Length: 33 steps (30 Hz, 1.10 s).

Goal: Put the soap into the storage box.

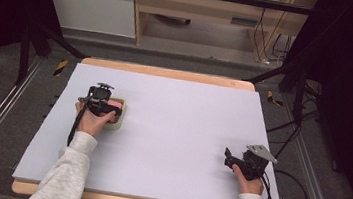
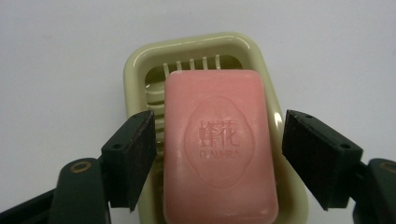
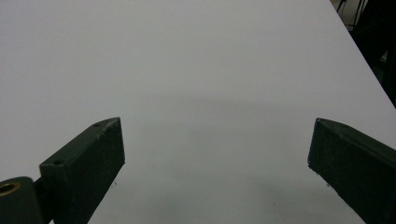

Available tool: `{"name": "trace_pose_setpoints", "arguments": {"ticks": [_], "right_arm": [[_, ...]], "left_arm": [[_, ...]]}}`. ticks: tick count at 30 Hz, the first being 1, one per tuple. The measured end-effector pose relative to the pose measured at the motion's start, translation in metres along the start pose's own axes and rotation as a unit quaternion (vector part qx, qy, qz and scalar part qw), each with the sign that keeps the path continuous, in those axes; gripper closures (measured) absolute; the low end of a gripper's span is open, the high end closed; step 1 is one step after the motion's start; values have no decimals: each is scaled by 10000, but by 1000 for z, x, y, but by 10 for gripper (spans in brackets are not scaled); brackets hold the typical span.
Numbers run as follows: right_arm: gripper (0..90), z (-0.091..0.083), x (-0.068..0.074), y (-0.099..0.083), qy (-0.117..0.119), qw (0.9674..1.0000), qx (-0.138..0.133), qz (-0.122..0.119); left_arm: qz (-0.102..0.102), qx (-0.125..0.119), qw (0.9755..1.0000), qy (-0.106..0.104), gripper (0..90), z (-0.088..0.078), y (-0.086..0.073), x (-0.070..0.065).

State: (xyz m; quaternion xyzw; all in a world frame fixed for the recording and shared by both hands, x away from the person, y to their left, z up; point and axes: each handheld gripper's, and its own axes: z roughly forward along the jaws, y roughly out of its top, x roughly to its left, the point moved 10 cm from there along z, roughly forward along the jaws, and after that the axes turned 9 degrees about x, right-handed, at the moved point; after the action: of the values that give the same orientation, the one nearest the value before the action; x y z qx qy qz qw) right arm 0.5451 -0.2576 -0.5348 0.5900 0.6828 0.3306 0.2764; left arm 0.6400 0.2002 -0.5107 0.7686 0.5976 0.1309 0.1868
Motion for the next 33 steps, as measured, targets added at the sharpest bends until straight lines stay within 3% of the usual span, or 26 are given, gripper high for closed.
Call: {"name": "trace_pose_setpoints", "arguments": {"ticks": [7, 16, 24, 28, 33], "right_arm": [[41, 0, 0, 0, -1, 10000, -2, 5], [42, 0, 0, 0, 2, 10000, -3, 24], [42, 0, 0, 0, 1, 10000, -5, 30], [41, -1, 0, 0, 0, 10000, -14, 38], [41, -1, -1, 0, -12, 10000, -16, 45]], "left_arm": [[108, -221, 9995, -186, 239, -12, 0, -4], [281, -588, 9967, -491, 225, -31, -6, -11], [491, -877, 9939, -454, 220, -43, -20, -6], [489, -1044, 9920, -516, 218, -46, -28, -5], [578, -1106, 9909, -507, 210, -47, -42, -3]]}}
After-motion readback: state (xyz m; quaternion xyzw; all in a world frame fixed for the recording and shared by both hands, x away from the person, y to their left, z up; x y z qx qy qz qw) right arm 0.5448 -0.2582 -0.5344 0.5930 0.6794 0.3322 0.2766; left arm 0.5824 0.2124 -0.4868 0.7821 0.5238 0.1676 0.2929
